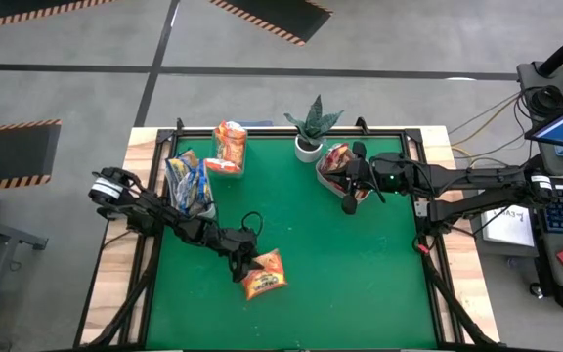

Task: Sort Maruchan noodles
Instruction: Put the orange noodle pack into the green bin

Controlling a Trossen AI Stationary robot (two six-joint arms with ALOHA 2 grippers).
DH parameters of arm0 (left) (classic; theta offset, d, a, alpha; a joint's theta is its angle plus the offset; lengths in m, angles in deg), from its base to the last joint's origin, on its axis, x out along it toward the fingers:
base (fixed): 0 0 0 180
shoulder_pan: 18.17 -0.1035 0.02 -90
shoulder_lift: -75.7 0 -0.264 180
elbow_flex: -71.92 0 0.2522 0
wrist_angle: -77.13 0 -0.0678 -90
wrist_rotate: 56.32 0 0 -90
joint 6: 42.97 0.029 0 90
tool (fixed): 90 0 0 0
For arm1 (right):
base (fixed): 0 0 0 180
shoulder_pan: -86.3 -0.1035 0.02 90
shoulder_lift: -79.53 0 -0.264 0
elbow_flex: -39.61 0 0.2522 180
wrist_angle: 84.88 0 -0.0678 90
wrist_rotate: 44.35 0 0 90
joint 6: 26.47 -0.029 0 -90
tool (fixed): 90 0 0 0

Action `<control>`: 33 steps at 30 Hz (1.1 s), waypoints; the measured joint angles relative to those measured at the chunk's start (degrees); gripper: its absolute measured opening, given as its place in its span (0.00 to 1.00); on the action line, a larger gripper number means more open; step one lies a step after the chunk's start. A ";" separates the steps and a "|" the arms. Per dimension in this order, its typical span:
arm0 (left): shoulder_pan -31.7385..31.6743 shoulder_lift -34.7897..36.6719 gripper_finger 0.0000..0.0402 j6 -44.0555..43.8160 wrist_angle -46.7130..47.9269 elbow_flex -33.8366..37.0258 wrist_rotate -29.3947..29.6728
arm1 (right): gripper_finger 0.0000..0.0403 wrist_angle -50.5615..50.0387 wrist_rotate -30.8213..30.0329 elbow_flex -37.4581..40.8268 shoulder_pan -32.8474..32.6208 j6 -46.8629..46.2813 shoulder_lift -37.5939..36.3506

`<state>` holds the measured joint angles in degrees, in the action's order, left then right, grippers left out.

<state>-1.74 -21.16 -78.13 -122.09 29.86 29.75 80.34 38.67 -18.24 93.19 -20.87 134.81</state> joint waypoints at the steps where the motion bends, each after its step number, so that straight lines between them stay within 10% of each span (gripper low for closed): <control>1: -0.01 0.16 0.25 0.38 0.02 0.00 0.04 | 0.03 0.00 0.00 0.00 0.00 0.00 0.00; 7: -0.58 1.57 0.03 2.23 -0.01 0.00 0.14 | 0.03 0.00 -0.01 0.00 0.00 0.00 0.00; 22: -2.19 13.18 0.01 10.62 1.97 0.04 0.87 | 0.03 0.00 -0.02 0.00 0.00 0.00 0.00; 33: -12.23 33.28 0.01 26.20 37.87 -10.52 13.25 | 0.03 -0.04 -0.04 0.00 0.00 0.29 0.00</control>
<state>-13.97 12.12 -51.92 -84.21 19.34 43.00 80.30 38.63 -18.24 93.19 -20.58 134.81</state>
